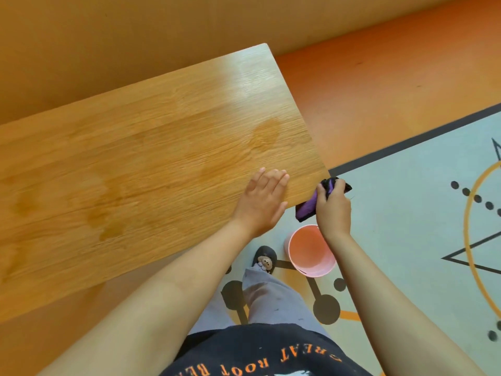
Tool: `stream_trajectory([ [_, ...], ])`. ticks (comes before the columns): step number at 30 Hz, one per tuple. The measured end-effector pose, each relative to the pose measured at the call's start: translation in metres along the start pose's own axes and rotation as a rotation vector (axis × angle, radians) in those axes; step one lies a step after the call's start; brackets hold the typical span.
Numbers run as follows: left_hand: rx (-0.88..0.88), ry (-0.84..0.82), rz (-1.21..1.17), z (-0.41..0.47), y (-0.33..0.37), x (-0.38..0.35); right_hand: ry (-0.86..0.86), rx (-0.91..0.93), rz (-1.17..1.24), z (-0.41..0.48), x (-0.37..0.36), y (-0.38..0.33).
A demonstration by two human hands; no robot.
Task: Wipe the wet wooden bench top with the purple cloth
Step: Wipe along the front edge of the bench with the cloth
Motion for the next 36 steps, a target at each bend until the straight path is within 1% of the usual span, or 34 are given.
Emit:
stream_trajectory([
  [3,0.014,0.049,-0.038,0.005,-0.001,0.001,-0.01,-0.028,0.061,0.004,0.007,0.01],
  [5,0.026,0.085,-0.064,0.003,0.0,0.003,0.028,-0.138,0.166,0.016,0.02,0.028],
  [6,0.037,0.098,-0.075,0.002,0.001,0.003,0.031,-0.188,0.218,0.025,0.026,0.037],
  [7,0.047,0.111,-0.084,0.001,0.002,0.003,0.006,-0.2,0.251,0.034,0.03,0.039],
  [12,0.069,0.176,-0.092,0.001,0.002,0.003,-0.309,-0.039,0.251,0.058,0.02,0.007],
  [16,0.074,0.209,-0.116,0.003,-0.003,0.006,-0.421,-0.023,0.282,0.056,0.011,-0.002],
  [19,0.076,0.206,-0.119,0.004,-0.005,0.007,-0.53,-0.014,0.306,0.053,-0.007,-0.023],
  [24,0.072,0.185,-0.145,0.005,-0.005,0.004,-0.534,0.049,0.266,0.096,-0.042,-0.089],
  [26,0.073,0.184,-0.164,0.005,-0.006,0.004,-0.558,0.036,0.233,0.108,-0.048,-0.099],
  [28,0.066,0.179,-0.176,0.004,-0.004,0.004,-0.576,0.016,0.219,0.102,-0.044,-0.092],
  [30,0.063,0.174,-0.185,0.002,-0.003,0.004,-0.567,-0.002,0.217,0.086,-0.033,-0.07],
  [34,0.052,0.173,-0.225,0.003,-0.003,0.004,-0.568,-0.08,0.285,0.046,-0.005,-0.023],
  [36,0.05,0.176,-0.232,0.005,-0.005,0.004,-0.576,-0.111,0.279,0.037,-0.001,-0.015],
])
Point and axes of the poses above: each hand's wrist, its own z-axis towards the middle knuckle, its own x-axis out of the back of the hand, y = z × x, the point moved 10 cm from there along z, towards the middle knuckle, and after that the axes turned 2 degrees about z, right-handed, at the moved point
